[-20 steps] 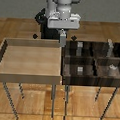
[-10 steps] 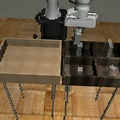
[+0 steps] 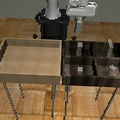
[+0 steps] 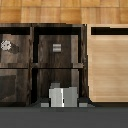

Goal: Place the milk carton into the appropriate compartment.

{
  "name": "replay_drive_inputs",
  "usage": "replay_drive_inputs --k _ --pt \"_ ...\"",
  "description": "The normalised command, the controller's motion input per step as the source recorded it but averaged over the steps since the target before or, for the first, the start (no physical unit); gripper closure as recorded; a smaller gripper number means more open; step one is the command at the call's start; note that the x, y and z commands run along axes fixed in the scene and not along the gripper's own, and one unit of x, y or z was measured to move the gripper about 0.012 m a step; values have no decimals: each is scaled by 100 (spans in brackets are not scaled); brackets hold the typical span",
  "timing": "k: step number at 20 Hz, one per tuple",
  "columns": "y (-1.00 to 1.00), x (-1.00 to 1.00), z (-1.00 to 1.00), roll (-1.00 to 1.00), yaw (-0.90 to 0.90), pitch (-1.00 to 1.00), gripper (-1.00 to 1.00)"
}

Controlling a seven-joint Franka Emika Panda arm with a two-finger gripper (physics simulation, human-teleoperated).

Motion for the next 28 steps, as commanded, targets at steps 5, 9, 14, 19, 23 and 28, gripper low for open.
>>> replay_drive_inputs --k 5,9,14,19,23,28 --pt "0 0 -80 0 0 0 100" --pt "0 0 -100 0 0 0 100" --pt "0 0 -100 0 0 0 100" --pt "0 0 -80 0 0 0 -100" --pt "0 0 0 0 0 0 -100" --pt "0 0 0 0 0 0 -100"
